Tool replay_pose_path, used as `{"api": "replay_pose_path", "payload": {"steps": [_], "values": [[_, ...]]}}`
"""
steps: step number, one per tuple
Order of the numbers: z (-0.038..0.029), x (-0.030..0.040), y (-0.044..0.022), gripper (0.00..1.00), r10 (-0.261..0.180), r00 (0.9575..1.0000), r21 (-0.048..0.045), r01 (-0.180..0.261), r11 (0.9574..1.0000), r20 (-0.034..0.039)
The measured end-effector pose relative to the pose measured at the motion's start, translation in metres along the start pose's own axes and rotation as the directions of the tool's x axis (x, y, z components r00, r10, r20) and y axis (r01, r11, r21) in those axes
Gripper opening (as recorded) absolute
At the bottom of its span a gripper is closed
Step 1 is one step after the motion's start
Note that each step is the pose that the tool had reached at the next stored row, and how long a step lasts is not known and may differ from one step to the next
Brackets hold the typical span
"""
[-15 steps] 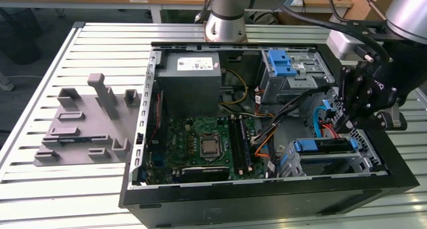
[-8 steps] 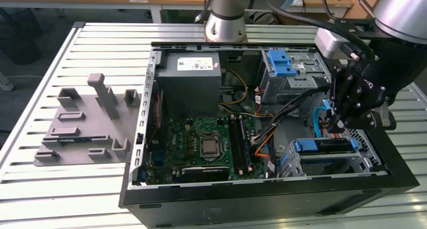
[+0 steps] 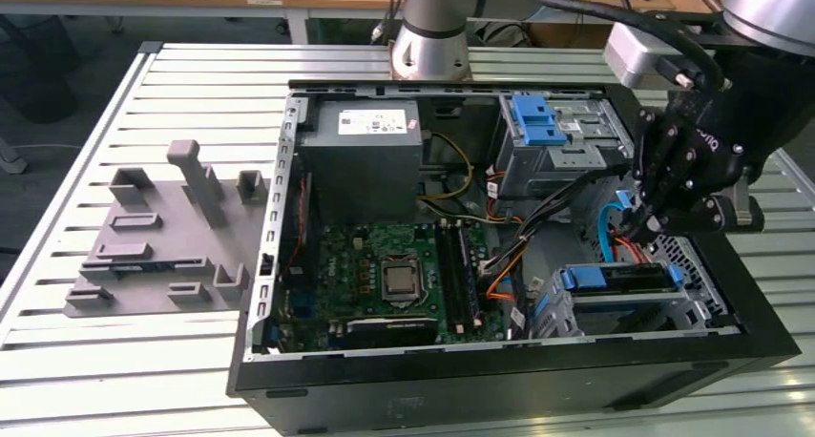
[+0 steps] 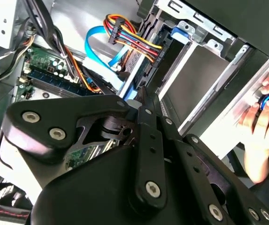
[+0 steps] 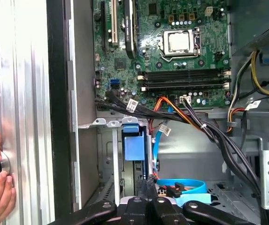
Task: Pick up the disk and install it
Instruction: 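Insert the second disk wire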
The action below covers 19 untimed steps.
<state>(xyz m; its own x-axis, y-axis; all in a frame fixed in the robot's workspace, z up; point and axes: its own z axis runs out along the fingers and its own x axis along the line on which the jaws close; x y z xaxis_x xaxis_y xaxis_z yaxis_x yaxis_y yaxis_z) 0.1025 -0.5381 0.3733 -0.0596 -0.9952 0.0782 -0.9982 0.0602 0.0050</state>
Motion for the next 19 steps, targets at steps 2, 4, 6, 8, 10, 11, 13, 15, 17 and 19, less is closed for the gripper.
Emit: {"api": "replay_pose_path", "payload": {"steps": [2, 4, 6, 8, 10, 11, 13, 15, 17, 19], "values": [[-0.0042, -0.0018, 0.0003, 0.11, 0.000, 1.0000, 0.0000, 0.000, 1.0000, 0.0001], [-0.0074, -0.0040, 0.0006, 0.11, 0.000, 1.0000, 0.0000, 0.000, 1.0000, 0.0002], [-0.0087, -0.0069, 0.0009, 0.11, 0.000, 1.0000, 0.0000, 0.000, 1.0000, -0.0001], [-0.0097, -0.0084, 0.0010, 0.11, 0.000, 1.0000, 0.0000, 0.000, 1.0000, -0.0001], [-0.0109, -0.0092, 0.0011, 0.11, 0.000, 1.0000, 0.0000, 0.000, 1.0000, -0.0001], [-0.0112, -0.0097, 0.0011, 0.11, 0.000, 1.0000, 0.0000, 0.000, 1.0000, 0.0001], [-0.0117, -0.0108, 0.0012, 0.11, 0.000, 1.0000, 0.0000, 0.000, 1.0000, -0.0001], [-0.0119, -0.0129, 0.0013, 0.17, 0.000, 1.0000, -0.0001, 0.000, 1.0000, 0.0001], [-0.0121, -0.0153, 0.0014, 0.24, 0.000, 1.0000, -0.0001, 0.000, 1.0000, 0.0001], [-0.0123, -0.0178, 0.0016, 0.24, 0.000, 1.0000, -0.0001, 0.000, 1.0000, 0.0000]]}}
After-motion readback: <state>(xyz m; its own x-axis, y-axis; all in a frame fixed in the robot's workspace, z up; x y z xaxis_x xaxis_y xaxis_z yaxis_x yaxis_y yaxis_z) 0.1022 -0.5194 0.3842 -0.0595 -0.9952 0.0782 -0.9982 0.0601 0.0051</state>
